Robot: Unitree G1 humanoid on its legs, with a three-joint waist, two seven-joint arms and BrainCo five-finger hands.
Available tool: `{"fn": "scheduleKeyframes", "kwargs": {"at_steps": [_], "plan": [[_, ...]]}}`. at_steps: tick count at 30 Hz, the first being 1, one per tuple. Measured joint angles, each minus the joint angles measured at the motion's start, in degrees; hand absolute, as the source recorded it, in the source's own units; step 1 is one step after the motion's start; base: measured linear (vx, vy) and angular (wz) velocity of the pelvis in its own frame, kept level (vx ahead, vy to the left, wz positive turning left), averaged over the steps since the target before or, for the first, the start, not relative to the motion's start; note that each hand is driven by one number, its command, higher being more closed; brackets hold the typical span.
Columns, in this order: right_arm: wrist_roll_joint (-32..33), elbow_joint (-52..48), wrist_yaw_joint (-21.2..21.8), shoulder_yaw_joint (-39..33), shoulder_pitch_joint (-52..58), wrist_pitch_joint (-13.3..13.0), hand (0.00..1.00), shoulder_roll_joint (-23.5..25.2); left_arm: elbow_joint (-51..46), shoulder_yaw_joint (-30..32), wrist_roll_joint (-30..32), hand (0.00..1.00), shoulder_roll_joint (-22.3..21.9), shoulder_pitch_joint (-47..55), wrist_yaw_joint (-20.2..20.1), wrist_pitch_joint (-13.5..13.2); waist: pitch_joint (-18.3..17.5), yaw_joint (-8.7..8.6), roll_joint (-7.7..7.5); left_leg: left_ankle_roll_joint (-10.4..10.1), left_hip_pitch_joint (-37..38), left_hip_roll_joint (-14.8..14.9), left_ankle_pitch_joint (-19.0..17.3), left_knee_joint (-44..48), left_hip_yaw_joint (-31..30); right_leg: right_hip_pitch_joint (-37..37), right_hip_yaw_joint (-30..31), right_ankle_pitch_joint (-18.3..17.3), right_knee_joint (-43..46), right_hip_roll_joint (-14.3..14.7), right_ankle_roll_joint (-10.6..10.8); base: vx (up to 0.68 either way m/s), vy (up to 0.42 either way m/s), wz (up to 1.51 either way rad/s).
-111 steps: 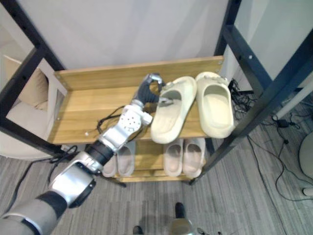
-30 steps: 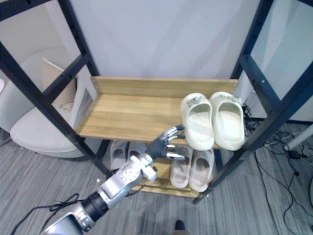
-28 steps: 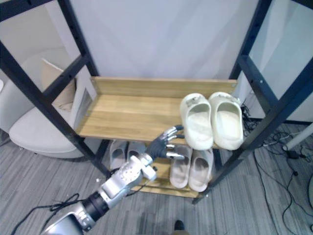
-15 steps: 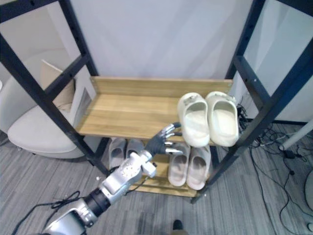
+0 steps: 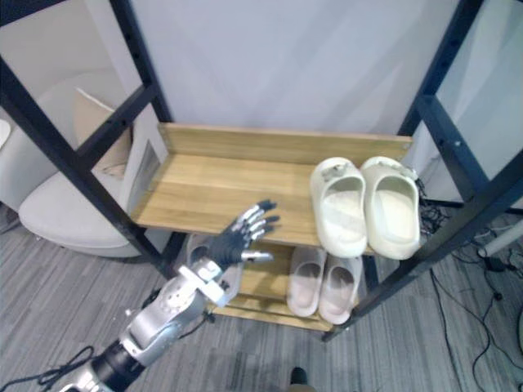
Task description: Organize the slippers on the shoe rack
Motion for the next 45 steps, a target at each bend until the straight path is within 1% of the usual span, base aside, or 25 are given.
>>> {"fn": "scheduleKeyframes", "kwargs": {"at_steps": [2, 5, 7, 9, 11, 13, 15, 16, 17, 18, 20, 22, 25, 26, 28, 30, 34, 37, 42, 43, 45], "plan": [[-1.7, 0.0, 0.6, 0.5, -0.1, 0.0, 0.0, -0.7, 2.1, -1.4, -2.2, 0.0, 1.1, 4.1, -2.7, 0.9, 0.0, 0.07, 0.09, 0.0, 0.0, 0.0, 0.0, 0.0, 0.0, 0.0, 0.0, 0.0, 0.0, 0.0, 0.0, -0.02, -0.006, 0.0], [-1.8, 0.0, 1.2, 1.8, -0.4, 0.0, 0.0, -1.4, 10.2, -1.8, -1.8, 0.0, 1.2, 7.2, -5.4, 2.0, 0.0, 0.47, 0.17, 0.0, -0.1, 0.2, 0.0, 0.1, 0.0, 0.0, -0.1, -0.2, -0.1, 0.1, -0.2, -0.03, -0.015, 0.0], [-1.7, 0.0, 1.3, 2.3, -0.7, 0.0, 0.0, -1.4, 16.0, -1.8, 0.7, 0.0, 1.4, 8.2, -5.8, 2.4, 0.0, 0.51, 0.17, 0.0, -0.1, 0.3, 0.0, 0.1, -0.1, 0.0, -0.2, -0.2, -0.2, 0.3, -0.3, 0.0, 0.0, 0.0], [-1.7, 0.1, 1.3, 2.9, -0.8, 0.0, 0.0, -1.5, 22.8, -1.7, 6.5, 0.0, 1.3, 8.5, -5.8, 2.4, 0.0, 0.52, 0.16, -0.1, -0.1, 0.5, -0.1, 0.1, -0.1, 0.0, -0.2, -0.3, -0.3, 0.5, -0.4, 0.0, 0.0, 0.0], [-1.7, 0.4, 1.1, 3.9, -1.1, -0.1, 0.0, -1.5, 28.4, -0.6, 10.4, 0.0, 0.1, 8.7, -5.6, 2.3, 0.1, 0.53, 0.03, -0.2, -0.1, 0.6, -0.1, 0.1, -0.1, 0.0, -0.2, -0.3, -0.3, 0.6, -0.4, 0.0, 0.0, 0.0], [-1.7, 0.5, 1.1, 4.3, -1.4, -0.1, 0.0, -1.5, 35.4, 2.6, 14.3, 0.0, -2.9, 8.6, -5.1, 2.2, 0.1, 0.53, -0.13, -0.2, -0.1, 0.7, -0.1, 0.1, -0.3, 0.0, -0.4, -0.5, -0.4, 0.7, -0.5, 0.01, -0.005, 0.02], [-1.7, 0.6, 0.9, 4.5, -1.6, -0.1, 0.0, -1.4, 42.9, 6.5, 18.4, 0.0, -7.0, 7.8, -3.4, 2.0, 0.0, 0.55, -0.32, -0.3, -0.1, 0.8, -0.1, 0.1, -0.6, 0.2, -0.5, -0.6, -0.3, 0.8, -0.5, 0.03, -0.009, 0.05], [-1.7, 0.6, 0.7, 4.5, -1.8, -0.1, 0.0, -1.3, 45.7, 7.9, 20.6, 0.0, -8.3, 7.3, -2.4, 2.0, 0.0, 0.61, -0.4, -0.3, -0.1, 0.9, -0.1, 0.1, -0.6, 0.2, -0.5, -0.6, -0.3, 0.9, -0.5, 0.03, -0.006, 0.03], [-1.7, 0.6, 0.6, 4.6, -2.0, 0.0, 0.0, -1.1, 50.9, 10.2, 24.7, 0.0, -10.4, 6.0, -0.9, 1.8, 0.0, 0.74, -0.54, -0.3, -0.1, 1.0, -0.1, 0.1, -0.6, 0.2, -0.5, -0.6, -0.2, 1.0, -0.5, 0.0, 0.0, 0.0], [-1.7, 0.6, 0.5, 4.5, -2.0, 0.0, 0.0, -1.0, 52.5, 10.9, 25.9, 0.0, -10.8, 5.7, -0.3, 1.8, 0.0, 0.76, -0.6, -0.3, -0.1, 1.0, -0.1, 0.1, -0.6, 0.2, -0.5, -0.6, -0.1, 1.0, -0.5, 0.0, 0.0, 0.0], [-1.7, 1.0, 0.4, 4.5, -2.7, 0.0, 0.0, -0.5, 59.1, 15.4, 31.7, 0.0, -12.9, 4.1, 2.2, 1.7, 0.3, 0.8, -1.0, -0.3, 0.0, 1.1, -0.1, 0.1, -0.6, 0.3, -0.5, -0.6, -0.1, 1.1, -0.5, 0.0, 0.0, 0.0], [-1.8, 2.0, 0.0, 4.3, -3.3, 0.0, 0.0, -0.2, 62.8, 19.2, 35.7, 0.0, -13.7, 3.3, 4.4, 1.8, 0.9, 0.81, -1.5, -0.3, 0.9, 1.1, -0.2, 0.0, -0.5, 1.2, -0.5, -0.7, -0.1, 1.1, -0.5, 0.0, 0.0, 0.0], [-1.8, 2.0, -0.5, 3.8, -3.2, 0.0, 0.0, -0.1, 65.4, 22.7, 39.0, 0.0, -13.8, 3.4, 6.1, 1.8, 1.0, 0.91, -1.91, -0.4, 1.4, 1.0, -0.2, 0.0, -0.5, 1.7, -0.4, -0.7, -0.4, 1.1, -0.5, -0.02, 0.005, -0.02], [-1.9, 2.0, -0.7, 3.7, -3.1, 0.0, 0.0, -0.1, 66.7, 24.8, 40.3, 0.0, -14.0, 3.5, 7.5, 2.2, 1.1, 1.01, -2.04, -0.5, 1.7, 1.1, -0.3, 0.0, -0.1, 1.8, 0.0, -0.7, -0.4, 1.1, -0.5, -0.04, 0.007, -0.12], [-2.1, 2.0, -0.7, 3.5, -3.1, 0.0, 0.0, 0.1, 68.1, 28.0, 41.8, 0.0, -14.2, 4.0, 9.2, 2.7, 1.1, 1.3, -2.05, -0.6, 1.8, 1.2, -0.5, 0.0, 0.7, 1.8, 0.7, -0.7, -0.4, 1.2, -0.5, -0.05, 0.001, -0.2], [-3.7, 2.0, -0.8, 1.8, -2.9, 0.0, 0.0, 0.7, 69.3, 30.5, 41.9, 0.0, -14.4, 4.5, 10.6, 2.9, 1.1, 1.39, -1.94, -0.8, 1.9, 1.4, -0.8, 0.0, 1.0, 1.6, 1.3, -0.7, -0.4, 1.5, -0.6, -0.04, -0.006, -0.12], [-3.9, 2.1, -0.9, 0.6, -2.7, 0.1, 0.0, 0.9, 69.8, 34.5, 42.8, 0.0, -15.5, 4.8, 11.7, 3.1, 1.1, 1.44, -1.9, -1.3, 1.8, 1.7, -1.2, 0.0, 1.1, 1.5, 1.5, -1.1, -0.4, 1.8, -0.6, 0.0, 0.0, 0.0], [-3.9, 2.1, -0.9, -0.5, -2.9, 0.1, 0.0, 0.9, 70.4, 37.2, 42.8, 0.0, -16.6, 4.8, 12.3, 3.1, 1.0, 1.76, -1.67, -1.2, 1.8, 1.9, -1.3, 0.0, 1.6, 0.9, 1.8, -1.1, -0.4, 2.1, -0.6, 0.05, -0.001, -0.08], [-4.0, 2.1, -0.9, -0.6, -4.1, 0.2, 0.0, 0.9, 70.9, 39.3, 42.8, 0.0, -17.0, 4.4, 12.6, 3.2, 1.1, 1.95, -1.31, -1.2, 0.7, 1.6, -1.2, -0.1, 1.5, -0.3, 1.5, -1.3, 0.1, 2.0, -0.6, 0.07, 0.01, 0.0], [-4.0, 2.1, -1.0, -0.6, -4.5, 0.3, 0.0, 0.8, 70.8, 39.4, 42.8, 0.0, -17.4, 4.0, 12.9, 3.2, 1.2, 2.07, -1.17, -1.1, -0.1, 1.4, -1.2, 0.1, 0.9, -1.2, 1.2, -2.1, 1.4, 1.7, -0.6, 0.03, 0.022, 0.19], [-4.0, 2.1, -1.0, -0.5, -5.7, 0.4, 0.0, 0.7, 70.8, 39.3, 42.8, 0.0, -18.2, 3.8, 13.5, 3.2, 1.5, 2.18, -0.93, -0.8, -1.2, 0.9, -0.9, 0.8, 0.1, -5.2, 1.0, -6.2, 9.5, 0.3, -0.4, 0.0, 0.033, 0.29]]}}
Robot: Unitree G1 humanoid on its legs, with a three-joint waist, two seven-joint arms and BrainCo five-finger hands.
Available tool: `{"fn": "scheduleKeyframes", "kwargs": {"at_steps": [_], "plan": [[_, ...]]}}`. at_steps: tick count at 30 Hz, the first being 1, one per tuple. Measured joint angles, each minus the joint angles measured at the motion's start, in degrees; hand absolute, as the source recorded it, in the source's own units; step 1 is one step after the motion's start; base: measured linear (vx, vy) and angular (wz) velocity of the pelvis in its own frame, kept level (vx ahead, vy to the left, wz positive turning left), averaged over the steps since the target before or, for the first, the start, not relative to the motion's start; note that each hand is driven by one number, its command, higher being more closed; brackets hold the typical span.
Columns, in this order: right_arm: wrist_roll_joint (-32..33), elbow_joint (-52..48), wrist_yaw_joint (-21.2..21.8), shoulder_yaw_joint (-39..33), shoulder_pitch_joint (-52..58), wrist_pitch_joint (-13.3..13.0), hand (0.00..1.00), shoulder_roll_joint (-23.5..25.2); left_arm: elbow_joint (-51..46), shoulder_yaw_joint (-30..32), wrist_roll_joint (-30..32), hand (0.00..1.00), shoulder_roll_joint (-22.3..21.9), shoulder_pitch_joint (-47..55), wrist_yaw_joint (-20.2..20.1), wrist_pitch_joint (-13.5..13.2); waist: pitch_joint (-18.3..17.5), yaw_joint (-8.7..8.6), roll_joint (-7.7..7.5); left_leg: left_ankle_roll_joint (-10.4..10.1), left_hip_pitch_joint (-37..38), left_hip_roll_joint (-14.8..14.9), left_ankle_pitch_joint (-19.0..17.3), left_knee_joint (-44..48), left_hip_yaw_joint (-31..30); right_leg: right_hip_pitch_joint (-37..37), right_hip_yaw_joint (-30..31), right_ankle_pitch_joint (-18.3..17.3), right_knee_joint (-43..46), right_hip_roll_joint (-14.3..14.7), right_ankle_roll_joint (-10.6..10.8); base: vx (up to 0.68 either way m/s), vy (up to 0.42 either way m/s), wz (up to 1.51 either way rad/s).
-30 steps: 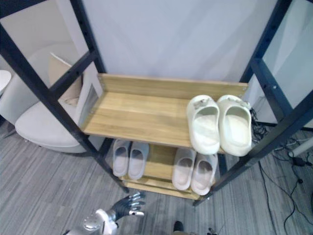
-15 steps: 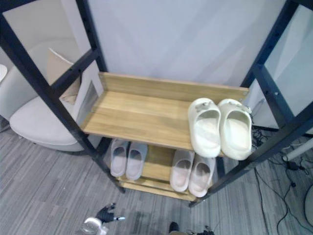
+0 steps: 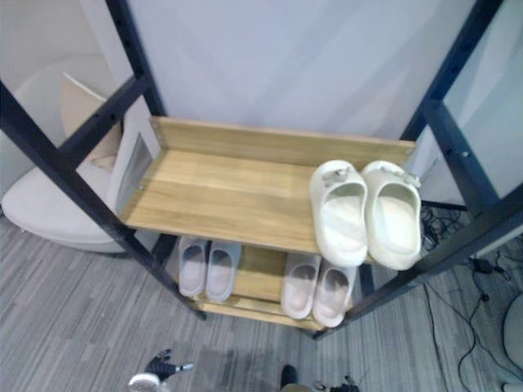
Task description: Organize the slippers on the shoe rack
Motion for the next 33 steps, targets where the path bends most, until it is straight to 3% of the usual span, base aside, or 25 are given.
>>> {"fn": "scheduleKeyframes", "kwargs": {"at_steps": [3, 4, 7, 8, 13, 14, 17, 18, 20, 21, 23, 24, 25, 26, 28, 30, 31, 33], "plan": [[0.0, -0.1, -0.2, 0.5, -1.1, 0.0, 0.0, 0.1, -0.2, -2.3, -1.0, 0.0, 0.0, -0.3, 0.2, -0.1, 1.1, 0.02, -0.88, 0.8, 0.0, -2.3, 0.6, 0.2, -5.0, -3.2, 2.4, -7.0, 13.2, -3.2, 0.1, -0.02, 0.011, 0.92], [0.0, -0.1, -0.6, 1.0, -1.1, 0.0, 0.0, 0.3, -1.3, -2.5, -1.2, 0.0, 0.2, -0.2, 0.6, -0.2, 1.1, 0.18, -1.36, 0.9, -1.1, -3.0, 1.2, 0.4, -9.2, -2.9, 6.4, -9.0, 14.6, -3.3, -0.2, -0.01, -0.027, 1.27], [0.0, -0.1, -0.7, 2.2, -1.2, 0.0, 0.0, 0.3, -1.9, -2.4, -1.2, 0.0, 0.5, -1.5, 1.2, -0.4, 0.7, 0.56, -2.13, 0.0, -5.1, -3.5, 2.5, 1.3, -14.6, -2.6, 5.8, -10.5, 12.3, -3.8, 1.1, -0.04, -0.1, 1.26], [0.0, -0.2, -1.1, 2.3, -2.9, 0.0, 0.0, 0.0, -2.3, -1.9, -1.9, 0.0, 0.4, -2.4, 1.2, -0.4, 2.2, 1.85, -1.14, -1.0, -7.2, -2.1, 3.4, 2.4, -17.7, -0.9, 2.5, -8.9, 9.2, -2.2, 0.2, -0.06, -0.161, 1.03], [0.1, -0.3, -1.8, 4.4, -5.0, -1.2, 0.0, 0.7, -2.4, 0.7, -2.8, 0.0, -0.1, -1.5, 1.3, -0.5, 3.1, 4.34, -0.73, -3.4, -10.6, 0.9, 5.2, 4.0, -20.8, 3.4, -3.3, -5.1, 1.6, 1.8, -1.8, -0.08, -0.106, 0.62], [0.1, -0.3, -1.8, 4.7, -5.3, -1.4, 0.0, 0.6, -2.4, 0.4, -2.9, 0.0, -0.2, -1.8, 1.3, -0.5, 3.4, 4.49, -0.78, -3.5, -11.7, 0.8, 6.8, 3.9, -19.5, 3.4, -4.0, -5.1, 1.6, 1.8, -1.8, -0.13, -0.072, 0.79], [0.1, -0.2, -1.8, 4.6, -5.5, -1.4, 0.0, 0.7, -2.9, -0.4, -2.8, 0.0, -0.4, -1.6, 1.2, -0.7, 4.2, 4.23, -0.8, -1.4, -11.3, 0.3, 16.7, -3.3, -12.6, 3.3, -6.8, -5.5, 2.1, 1.8, -3.2, -0.18, -0.046, 0.97], [0.1, -0.2, -1.8, 4.2, -5.3, -1.5, 0.0, 1.1, -3.2, -0.1, -2.9, 0.0, -0.4, -2.4, 1.1, -0.8, 5.0, 3.98, -1.7, 0.0, -12.6, 0.3, 13.5, 0.7, -8.7, 2.9, -10.5, -5.9, 3.1, 0.2, -4.3, -0.21, 0.013, 1.06], [0.2, -1.0, -1.8, 2.4, -4.0, -1.5, 0.0, 1.4, -3.3, -0.4, -2.7, 0.0, -0.4, -3.0, 1.1, -0.6, 5.6, 3.18, -2.67, 6.3, -16.1, 0.8, 3.1, 19.2, 2.2, 3.2, -15.2, -7.3, 5.6, -2.1, -4.4, -0.18, 0.015, 1.14], [0.2, -2.4, -1.9, 1.8, -2.9, -1.5, 0.0, 1.5, -3.3, -0.5, -2.5, 0.0, -0.6, -2.9, 1.1, -0.6, 5.6, 2.54, -2.74, 7.8, -16.0, 1.6, 0.0, 24.2, 6.2, 3.9, -17.2, -7.7, 5.6, -2.5, -4.3, -0.18, 0.043, 1.31], [0.2, -4.2, -1.9, 1.7, -0.6, -1.5, 0.0, 1.4, -2.4, -1.0, -2.1, 0.0, -0.7, -3.3, 1.1, -0.6, 4.8, 1.52, -1.88, 8.2, -15.2, 4.7, -6.0, 28.0, 13.4, 4.2, -22.6, -8.2, 6.1, -2.8, -3.4, -0.11, 0.112, 1.37], [0.2, -4.3, -1.9, 1.5, 0.0, -1.5, 0.0, 1.1, -1.8, -1.1, -2.1, 0.0, -0.8, -3.7, 1.1, -0.5, 4.3, 1.4, -0.87, 7.0, -14.8, 5.6, -7.0, 26.3, 14.5, 3.6, -23.3, -9.1, 7.6, -2.5, -2.0, -0.06, 0.147, 1.31], [0.3, -4.1, -2.0, 0.6, 0.0, -1.2, 0.0, 1.0, -0.9, -2.0, -2.1, 0.0, -0.6, -3.8, 1.1, -0.5, 4.5, 1.48, -1.1, 5.5, -15.3, 3.8, -8.2, 23.2, 12.8, 1.1, -19.7, -11.3, 10.9, -1.8, -0.6, -0.04, 0.099, 1.31], [0.3, -4.2, -2.1, 0.1, 0.0, -0.9, 0.0, 2.0, -0.8, -2.5, -2.1, 0.0, 0.2, -4.2, 1.1, -0.3, 4.4, 1.24, -2.44, 6.2, -15.6, 0.8, -6.9, 20.6, 10.4, -0.7, -14.7, -11.8, 11.4, -1.9, -0.6, -0.05, 0.091, 1.39], [0.3, -4.2, -2.1, 0.2, 0.6, -0.4, 0.0, 2.5, -1.3, -2.7, -2.2, 0.0, 0.2, -4.1, 1.1, -0.4, 3.9, 1.38, -3.69, 7.1, -15.7, -3.9, -6.4, 18.2, 7.5, -1.3, -15.9, -13.8, 15.8, -6.0, 1.3, 0.05, 0.131, 1.14], [0.2, -4.2, -2.0, 0.5, 0.0, -0.3, 0.0, 1.6, -1.1, -3.6, -2.2, 0.0, -0.1, -4.0, 1.2, -0.4, 4.0, 1.17, -3.42, 8.7, -14.8, -7.3, -7.1, 18.2, 5.1, -3.9, -13.0, -15.3, 25.3, -10.1, 1.7, 0.12, 0.184, 0.81], [0.2, -4.5, -1.9, 0.5, -0.7, -0.4, 0.0, 1.0, -1.1, -5.0, -2.2, 0.0, 0.0, -4.2, 1.2, -0.4, 4.5, 0.51, -2.53, 9.7, -13.8, -8.2, -7.0, 18.0, 3.5, -7.0, -7.4, -16.2, 31.5, -10.1, 0.4, 0.14, 0.164, 0.77], [0.2, -4.3, -1.9, 2.3, -1.6, -0.4, 0.0, 0.4, -1.1, -4.8, -2.3, 0.0, 0.4, -4.1, 1.3, -0.4, 4.8, 0.19, -2.02, 10.2, -11.6, -8.6, -6.5, 15.8, 1.2, -10.5, 1.9, -17.4, 34.4, -4.7, 1.4, 0.19, 0.101, 0.68]]}}
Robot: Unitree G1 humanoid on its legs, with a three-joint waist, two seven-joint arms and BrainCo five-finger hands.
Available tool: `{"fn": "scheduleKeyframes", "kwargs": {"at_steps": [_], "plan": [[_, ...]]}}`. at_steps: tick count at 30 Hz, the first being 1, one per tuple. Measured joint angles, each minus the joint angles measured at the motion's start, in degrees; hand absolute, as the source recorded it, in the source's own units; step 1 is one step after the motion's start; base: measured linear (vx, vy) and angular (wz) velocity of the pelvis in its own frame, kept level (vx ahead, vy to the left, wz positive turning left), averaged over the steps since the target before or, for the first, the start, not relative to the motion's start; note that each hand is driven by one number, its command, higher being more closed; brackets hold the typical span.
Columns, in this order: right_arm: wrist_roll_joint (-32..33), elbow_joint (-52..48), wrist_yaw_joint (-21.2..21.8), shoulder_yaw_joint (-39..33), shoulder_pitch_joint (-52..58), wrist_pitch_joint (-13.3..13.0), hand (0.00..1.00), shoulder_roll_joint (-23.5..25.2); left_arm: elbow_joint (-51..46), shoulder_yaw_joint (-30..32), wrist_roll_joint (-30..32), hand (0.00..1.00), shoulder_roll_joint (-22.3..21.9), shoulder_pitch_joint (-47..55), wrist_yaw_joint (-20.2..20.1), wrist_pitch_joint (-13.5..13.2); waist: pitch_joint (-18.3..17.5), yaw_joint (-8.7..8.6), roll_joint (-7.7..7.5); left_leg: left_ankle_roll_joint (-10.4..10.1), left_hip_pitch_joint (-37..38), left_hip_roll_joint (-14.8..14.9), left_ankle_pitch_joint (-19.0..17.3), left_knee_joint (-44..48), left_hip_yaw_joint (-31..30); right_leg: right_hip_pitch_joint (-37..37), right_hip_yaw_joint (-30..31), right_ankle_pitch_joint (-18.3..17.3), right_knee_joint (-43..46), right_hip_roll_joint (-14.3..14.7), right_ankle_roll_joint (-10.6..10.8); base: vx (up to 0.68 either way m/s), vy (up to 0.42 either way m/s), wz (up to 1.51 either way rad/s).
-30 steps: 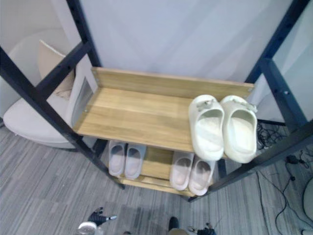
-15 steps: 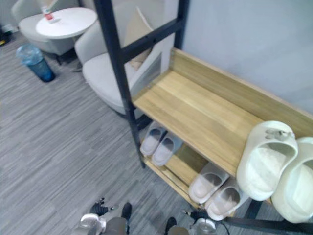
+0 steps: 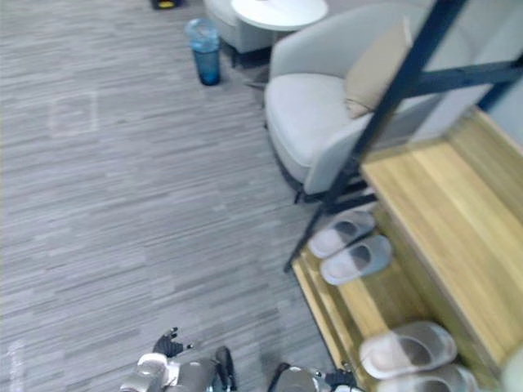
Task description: Organize the slippers on the shoe rack
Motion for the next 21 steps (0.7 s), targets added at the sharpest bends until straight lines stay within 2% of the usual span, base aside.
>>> {"fn": "scheduleKeyframes", "kwargs": {"at_steps": [3, 4, 6, 7, 8, 10, 11, 12, 13, 15, 16, 17, 18, 19, 21], "plan": [[0.0, 0.3, 0.0, 1.0, -1.0, -0.1, 0.0, 0.0, 0.0, 0.5, -0.1, 0.0, 0.3, 0.2, 0.0, 0.0, 0.1, -0.45, 0.21, -0.3, 4.9, -0.5, 2.3, -7.1, -4.9, -3.9, 4.2, 0.4, -5.8, 7.2, -0.3, 0.25, 0.01, 0.73], [0.0, 0.4, 0.0, 1.0, -1.0, -0.1, 0.0, 0.1, 0.0, 0.6, -0.2, 0.0, 0.2, 0.2, 0.0, 0.0, 0.2, -0.84, 0.32, -0.5, 6.9, -0.4, 2.7, -9.5, -7.2, -5.0, 5.8, 1.6, -9.3, 9.8, -0.9, 0.38, -0.064, 0.95], [0.0, 0.8, 0.0, 1.0, -0.3, -0.1, 0.0, 0.5, 0.0, 1.4, -0.2, 0.0, -0.1, 0.6, -0.1, -0.1, 0.3, -1.76, 0.24, -1.6, 10.3, -0.5, 2.3, -11.6, -11.6, -5.5, 8.9, 6.7, -16.8, 12.3, -1.8, 0.42, -0.1, 1.19], [0.0, 1.5, 0.1, 0.9, 0.7, 0.0, 0.0, 0.7, 0.0, 2.3, -0.1, 0.0, -0.7, 0.9, -0.2, -0.1, 0.1, -1.83, -0.03, -2.5, 11.1, -0.9, 1.6, -11.4, -13.3, -5.1, 9.6, 10.4, -17.9, 12.3, -4.1, 0.45, -0.135, 1.24], [0.0, 2.1, 0.2, 0.4, 1.2, 0.1, 0.0, 0.7, 0.1, 2.9, -0.1, 0.0, -1.5, 1.4, -0.2, -0.1, -0.6, -1.82, -0.13, -4.3, 12.1, -0.4, 0.4, -10.5, -15.2, -4.0, 8.1, 11.2, -17.1, 12.0, -7.7, 0.39, -0.114, 1.0], [-0.1, 1.9, 0.1, -1.3, 1.0, 0.2, 0.0, 1.2, 0.0, 5.2, 0.0, 0.0, -2.6, 2.1, -0.2, -0.2, -1.2, -1.27, 0.71, -7.3, 10.2, 0.6, -0.7, -4.7, -13.1, -2.2, 5.3, 9.9, -17.5, 11.4, -9.5, 0.5, -0.111, 0.81], [0.0, 1.6, 0.1, -2.0, 0.8, 0.2, 0.0, 1.2, -0.1, 7.6, 0.0, 0.0, -3.4, 2.1, -0.2, -0.2, -1.0, -1.3, 1.0, -11.2, 7.4, 1.8, -1.6, 3.5, -10.1, 0.1, 4.3, 9.5, -18.7, 11.3, -10.2, 0.57, -0.126, 0.87], [0.0, 1.3, 0.1, -1.9, 0.9, 0.3, 0.0, 1.3, -0.4, 9.5, 0.0, 0.0, -4.1, 2.1, -0.2, -0.1, -0.7, -1.33, 0.99, -14.0, 4.1, 4.6, -2.4, 14.5, -5.6, 3.5, 3.8, 9.0, -20.1, 11.4, -10.8, 0.51, -0.125, 1.07], [0.0, -0.3, 0.0, -1.7, 1.3, 0.5, 0.0, 1.7, -1.6, 10.6, 0.0, 0.0, -4.5, 2.1, -0.2, -0.1, -0.2, -1.13, 0.72, -13.7, 1.2, 9.6, -3.2, 25.1, 0.2, 7.4, 1.9, 8.5, -21.3, 11.4, -11.6, 0.4, -0.098, 0.96], [0.0, -2.3, -0.1, -1.4, 1.7, 0.4, 0.0, 2.1, -2.9, 11.1, -0.1, 0.0, -5.1, 1.9, -0.1, -0.2, -0.1, -0.67, 0.28, -12.0, -1.4, 13.8, -4.1, 29.9, 5.0, 10.5, 0.7, 8.2, -21.9, 10.9, -12.0, 0.26, -0.055, 0.78], [0.2, -3.2, -0.2, -1.2, 1.5, 0.3, 0.0, 2.7, -3.5, 11.1, -0.1, 0.0, -5.3, 1.5, -0.2, -0.3, 0.0, -0.2, -0.43, -10.7, -3.6, 15.6, -4.8, 29.9, 8.4, 12.7, -0.9, 7.5, -23.0, 9.6, -11.8, 0.26, -0.035, 0.77], [0.7, -3.9, -0.2, -1.2, 1.4, 0.1, 0.0, 2.9, -3.5, 11.1, -0.1, 0.0, -5.5, 0.9, -0.1, -0.4, 0.0, 0.09, -0.83, -10.3, -5.6, 16.1, -4.9, 27.8, 10.1, 14.0, -2.0, 7.0, -24.1, 8.5, -11.1, 0.28, -0.018, 0.79], [1.2, -3.9, -0.2, -1.3, 1.3, -0.1, 0.0, 2.8, -3.3, 10.3, -0.1, 0.0, -5.9, 0.1, -0.1, -0.2, -0.3, 0.82, -0.98, -9.7, -8.1, 15.5, -4.1, 20.9, 11.0, 15.5, -3.8, 6.3, -26.2, 7.3, -9.8, 0.26, 0.015, 0.57], [1.4, -3.6, -0.2, -1.3, 1.3, 0.0, 0.0, 2.7, -3.3, 9.4, -0.1, 0.0, -5.9, 0.0, 0.0, -0.3, -0.5, 1.28, -0.55, -9.8, -9.1, 14.7, -2.8, 15.8, 10.9, 16.2, -4.7, 5.8, -27.6, 7.0, -8.9, 0.29, 0.07, 0.5], [2.3, -2.1, -0.2, -1.3, 0.8, 0.2, 0.0, 2.1, -2.3, 7.8, -0.1, 0.0, -5.9, -0.2, 0.0, -0.2, -1.1, 1.6, 1.9, -10.3, -9.9, 12.5, 5.7, 0.2, 9.1, 18.9, -6.5, 4.7, -31.1, 7.3, -6.6, 0.29, 0.148, 0.37]]}}
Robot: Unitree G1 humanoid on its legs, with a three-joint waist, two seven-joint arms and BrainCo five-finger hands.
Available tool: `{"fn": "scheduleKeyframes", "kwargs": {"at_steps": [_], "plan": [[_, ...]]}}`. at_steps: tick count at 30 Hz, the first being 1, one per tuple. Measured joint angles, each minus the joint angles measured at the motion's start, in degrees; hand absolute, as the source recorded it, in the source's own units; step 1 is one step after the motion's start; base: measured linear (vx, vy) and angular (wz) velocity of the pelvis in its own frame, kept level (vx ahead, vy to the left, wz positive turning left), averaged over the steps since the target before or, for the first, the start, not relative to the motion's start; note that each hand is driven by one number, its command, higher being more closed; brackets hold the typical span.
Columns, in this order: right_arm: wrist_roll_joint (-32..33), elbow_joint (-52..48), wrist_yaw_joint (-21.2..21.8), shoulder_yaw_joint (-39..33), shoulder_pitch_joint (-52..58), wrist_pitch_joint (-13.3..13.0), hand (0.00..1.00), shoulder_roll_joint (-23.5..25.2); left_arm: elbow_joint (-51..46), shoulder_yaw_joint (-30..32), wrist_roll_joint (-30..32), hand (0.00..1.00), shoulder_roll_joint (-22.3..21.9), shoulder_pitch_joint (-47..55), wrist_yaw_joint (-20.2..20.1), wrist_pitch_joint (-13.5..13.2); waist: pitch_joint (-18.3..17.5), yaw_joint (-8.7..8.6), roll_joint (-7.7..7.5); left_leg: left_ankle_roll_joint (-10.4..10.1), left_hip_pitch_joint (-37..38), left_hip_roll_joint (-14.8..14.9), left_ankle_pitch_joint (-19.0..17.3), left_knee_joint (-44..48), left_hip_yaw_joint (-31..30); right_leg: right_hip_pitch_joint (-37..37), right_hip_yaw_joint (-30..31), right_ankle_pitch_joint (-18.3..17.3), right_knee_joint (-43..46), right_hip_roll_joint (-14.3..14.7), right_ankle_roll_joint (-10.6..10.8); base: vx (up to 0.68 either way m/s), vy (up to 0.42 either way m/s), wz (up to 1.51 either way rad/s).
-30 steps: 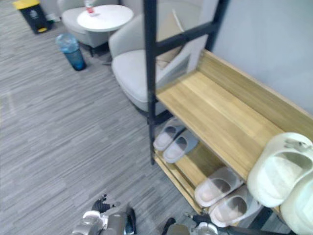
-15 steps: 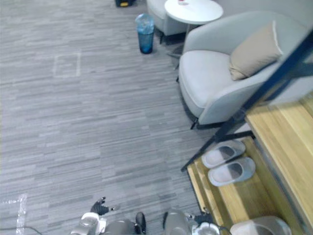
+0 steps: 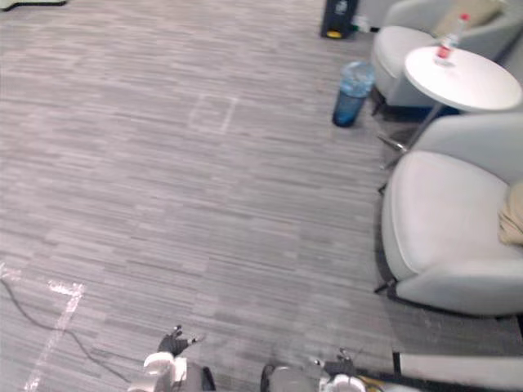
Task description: Organize the slippers on the shoe rack
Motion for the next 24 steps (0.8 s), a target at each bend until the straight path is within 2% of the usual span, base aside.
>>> {"fn": "scheduleKeyframes", "kwargs": {"at_steps": [1, 2, 3, 4, 5, 7, 8, 9, 10, 11, 13, 14, 15, 16, 17, 18, 19, 20, 21, 22, 23, 24], "plan": [[0.2, 0.3, 0.0, -0.2, -0.1, 0.2, 0.0, -0.3, 0.6, -0.5, -0.1, 0.0, 0.2, 0.2, 0.0, 0.1, -0.2, 0.08, 1.08, 1.0, -0.1, -0.5, 5.8, -3.4, -1.1, 1.0, -0.5, -0.8, -0.6, 0.4, 1.3, 0.34, 0.237, 0.36], [0.1, 1.6, 0.0, 0.0, -1.0, 0.4, 0.0, 0.0, 1.3, -0.6, 0.0, 0.0, 1.1, 0.1, 0.1, 0.1, -0.4, 0.07, -0.14, 4.2, -0.4, -2.4, 6.8, -2.7, -1.7, 2.0, -0.5, -1.8, -0.6, -1.0, 3.0, 0.42, 0.266, 0.47], [0.0, 2.6, 0.0, 0.3, -1.5, 0.4, 0.0, 0.6, 1.5, -0.6, 0.0, 0.0, 1.9, 0.0, 0.1, 0.2, -0.9, 0.05, -1.08, 5.3, -0.7, -3.9, 4.2, -1.1, -2.1, 2.1, -0.3, -2.7, 0.3, -2.7, 4.4, 0.36, 0.195, 0.42], [0.0, 2.8, 0.1, 0.5, -1.6, 0.4, 0.0, 0.7, 1.5, -0.6, 0.0, 0.0, 2.0, -0.2, 0.1, 0.1, -0.7, 0.05, -1.63, 5.5, -0.8, -4.6, 2.8, -0.2, -2.1, 2.0, -0.2, -2.9, 1.4, -3.4, 4.8, 0.37, 0.194, 0.36], [-0.1, 3.4, 0.1, 1.0, -1.9, 0.4, 0.0, 0.6, 1.5, -0.7, 0.0, 0.0, 2.1, -0.2, 0.1, 0.0, -0.7, 0.28, -1.93, 6.3, -0.1, -6.0, 0.9, 0.4, -2.3, 0.1, 1.6, -3.2, 7.5, -5.3, 5.3, 0.3, 0.182, 0.18], [0.0, 3.5, 0.4, 0.9, -2.8, 0.4, 0.0, 0.8, 2.3, -0.7, 0.0, 0.0, 2.6, -0.2, 0.0, 0.1, -0.5, 0.1, -2.27, 6.8, 2.9, -8.3, -0.5, -0.7, -3.0, -6.6, 6.9, -1.9, 25.3, -8.1, 6.0, 0.41, 0.247, 0.27], [-0.1, 3.6, 0.5, 0.6, -3.3, 0.2, 0.0, 1.0, 2.8, -1.2, 0.0, 0.0, 3.0, -0.1, 0.0, 0.4, 0.0, -0.7, -2.84, 7.0, 6.2, -9.8, -1.8, -2.1, -4.3, -11.1, 10.5, -2.7, 37.0, -8.4, 6.9, 0.53, 0.23, 0.48], [-0.1, 3.7, 0.5, 0.7, -3.9, 0.2, 0.0, 0.9, 3.3, -1.3, 0.0, 0.0, 3.3, 0.1, 0.1, 0.5, 0.2, -0.85, -2.97, 7.1, 9.5, -10.3, -2.5, -3.4, -5.0, -14.0, 12.1, -4.1, 43.1, -7.0, 6.8, 0.45, 0.138, 0.49], [-0.1, 3.6, 0.5, 0.9, -4.1, 0.2, 0.0, 0.8, 3.7, -1.2, -0.1, 0.0, 3.6, 0.1, 0.1, 0.6, 0.4, -0.89, -2.75, 7.0, 11.7, -10.3, -2.9, -4.5, -5.6, -15.8, 12.2, -5.2, 45.1, -5.9, 6.3, 0.45, 0.082, 0.42], [-0.2, 3.6, 0.5, 1.2, -4.5, -0.2, 0.0, 0.5, 4.0, -1.2, -0.7, 0.0, 3.9, 0.2, 0.1, 0.6, 0.9, -1.03, -2.01, 6.9, 15.2, -10.2, -3.6, -6.5, -6.7, -18.3, 11.2, -6.6, 44.4, -3.8, 4.9, 0.46, 0.034, 0.4], [-0.2, 3.6, 0.5, 1.3, -5.6, -0.3, 0.0, 0.3, 4.3, -1.0, -1.2, 0.0, 4.1, 0.1, 0.2, 0.8, 1.4, -1.25, -1.37, 7.1, 19.2, -9.0, -5.1, -8.8, -8.2, -22.9, 9.5, -7.2, 37.4, -0.4, 4.0, 0.58, -0.018, 0.36], [-0.2, 3.6, 0.5, 1.2, -6.6, -0.5, 0.0, 0.1, 4.2, -1.0, -1.3, 0.0, 4.1, -0.3, 0.3, 0.8, 1.9, -1.72, -1.06, 6.9, 21.4, -8.0, -6.6, -10.1, -8.9, -25.9, 9.3, -5.8, 29.8, 2.1, 3.8, 0.51, -0.044, 0.27], [-0.2, 3.6, 0.5, 1.3, -6.9, -0.6, 0.0, 0.0, 4.2, -1.0, -1.5, 0.0, 4.2, -0.4, 0.3, 0.8, 2.2, -2.57, -1.11, 6.4, 23.4, -7.6, -7.3, -11.6, -9.6, -27.5, 9.3, -2.3, 22.2, 3.4, 4.4, 0.56, -0.061, 0.47], [-0.1, 3.7, 0.5, 1.0, -6.9, -0.5, 0.0, -0.1, 4.3, -1.0, -1.7, 0.0, 4.4, -0.5, 0.2, 0.8, 2.3, -3.57, -1.3, 5.7, 25.9, -7.6, -8.0, -13.8, -11.2, -28.0, 8.8, 6.2, 13.4, 3.6, 3.4, 0.47, -0.067, 0.56], [-0.1, 4.0, 0.4, 1.0, -6.7, -0.4, 0.0, -0.3, 4.4, -1.1, -1.7, 0.0, 4.2, -0.5, 0.0, 0.7, 2.1, -4.26, -1.14, 5.2, 27.6, -7.3, -8.0, -14.9, -12.3, -27.9, 8.4, 11.3, 12.8, 3.8, 2.1, 0.82, -0.119, 0.56], [-0.2, 4.1, 0.4, 0.6, -6.6, -0.1, 0.0, -0.8, 4.9, -0.8, -1.6, 0.0, 3.3, -0.6, -0.1, 0.6, 1.9, -3.94, -0.51, 3.7, 29.3, -6.1, -7.8, -14.6, -12.9, -27.7, 7.7, 8.5, 16.7, 3.7, -1.9, 0.7, -0.112, 0.35], [-0.2, 4.1, 0.4, -0.6, -6.3, 0.0, 0.0, -0.7, 4.7, -0.5, -1.6, 0.0, 2.9, -1.2, -0.2, 0.4, 2.2, -3.8, -0.81, 1.1, 29.4, -6.9, -6.0, -13.0, -13.3, -29.0, 8.0, 6.0, 22.4, 2.1, -2.6, 0.86, -0.18, 0.39], [-0.2, 3.9, 0.4, -2.5, -5.4, 0.4, 0.0, -1.1, 4.3, 0.3, -1.5, 0.0, 1.4, -2.0, -0.2, 0.6, 2.9, -4.02, -1.59, -0.2, 29.5, -8.6, -4.6, -8.0, -14.2, -32.6, 7.5, 3.2, 33.8, -0.1, -3.1, 0.5, -0.171, 0.32], [-0.2, 3.5, 0.4, -2.9, -5.1, 0.6, 0.0, -1.1, 4.0, 1.4, -1.5, 0.0, 0.6, -1.3, -0.2, 0.6, 2.9, -3.82, -0.7, -0.7, 28.8, -8.0, -5.2, -3.8, -14.2, -32.2, 8.5, 1.3, 32.3, 0.7, -1.4, 0.61, -0.245, 0.59], [-0.2, 1.6, 0.3, -2.0, -2.9, 1.2, 0.0, -1.8, 2.8, 4.8, -1.5, 0.0, -1.0, 0.3, -0.1, 0.4, 2.4, -4.02, 0.64, -3.6, 22.2, -5.4, -5.9, 14.9, -13.8, -26.6, 7.0, 0.6, 24.1, 1.1, -3.1, 0.46, -0.191, 0.36], [-0.2, 0.4, 0.3, -1.2, -1.7, 1.2, 0.0, -2.6, 1.5, 7.4, -1.5, 0.0, -2.4, 1.1, -0.1, 0.5, 1.9, -3.35, 2.97, -4.7, 16.7, -1.6, -5.2, 27.0, -12.4, -23.9, 6.8, 0.0, 22.2, 3.4, -3.7, 0.65, -0.197, 0.23], [-0.2, -0.3, 0.1, -0.8, -2.0, 1.2, 0.0, -2.6, 0.6, 9.5, -2.1, 0.0, -2.7, 1.5, -0.1, 0.5, 1.8, -2.52, 3.4, -4.7, 12.9, 1.8, -5.2, 36.1, -9.8, -20.4, 7.1, -1.3, 20.1, 4.8, -4.6, 0.68, -0.152, -0.23]]}}
